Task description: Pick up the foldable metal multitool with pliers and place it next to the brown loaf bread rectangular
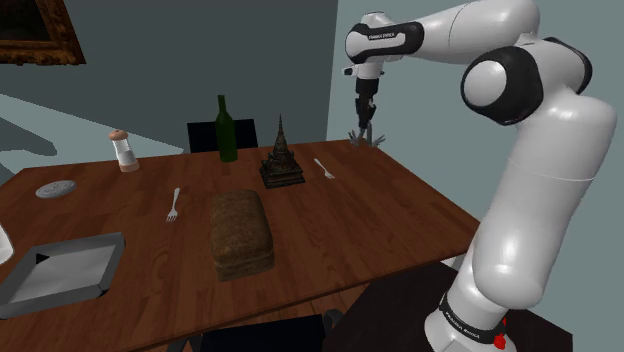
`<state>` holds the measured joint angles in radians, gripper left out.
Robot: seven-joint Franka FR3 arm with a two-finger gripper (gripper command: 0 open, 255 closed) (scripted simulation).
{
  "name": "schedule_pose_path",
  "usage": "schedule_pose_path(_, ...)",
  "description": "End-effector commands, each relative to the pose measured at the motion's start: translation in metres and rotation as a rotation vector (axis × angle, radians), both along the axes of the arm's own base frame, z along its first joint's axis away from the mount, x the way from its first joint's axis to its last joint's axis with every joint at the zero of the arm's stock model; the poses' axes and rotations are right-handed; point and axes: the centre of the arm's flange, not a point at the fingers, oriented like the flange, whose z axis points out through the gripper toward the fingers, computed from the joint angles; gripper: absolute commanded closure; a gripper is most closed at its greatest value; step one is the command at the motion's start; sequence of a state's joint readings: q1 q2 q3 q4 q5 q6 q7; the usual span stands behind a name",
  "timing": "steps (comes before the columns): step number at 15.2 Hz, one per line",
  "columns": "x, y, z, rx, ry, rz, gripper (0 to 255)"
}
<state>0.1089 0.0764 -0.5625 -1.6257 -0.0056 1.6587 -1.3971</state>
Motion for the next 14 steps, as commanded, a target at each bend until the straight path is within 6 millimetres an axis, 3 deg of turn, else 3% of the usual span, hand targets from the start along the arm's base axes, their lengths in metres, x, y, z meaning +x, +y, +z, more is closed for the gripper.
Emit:
schedule_pose_path(1, -0.001, 0.027, -0.001, -0.001, 0.0, -0.001, 255)
schedule_pose_path(14, -0.006, 0.199, 0.0, -0.001, 0.0, -0.001, 255)
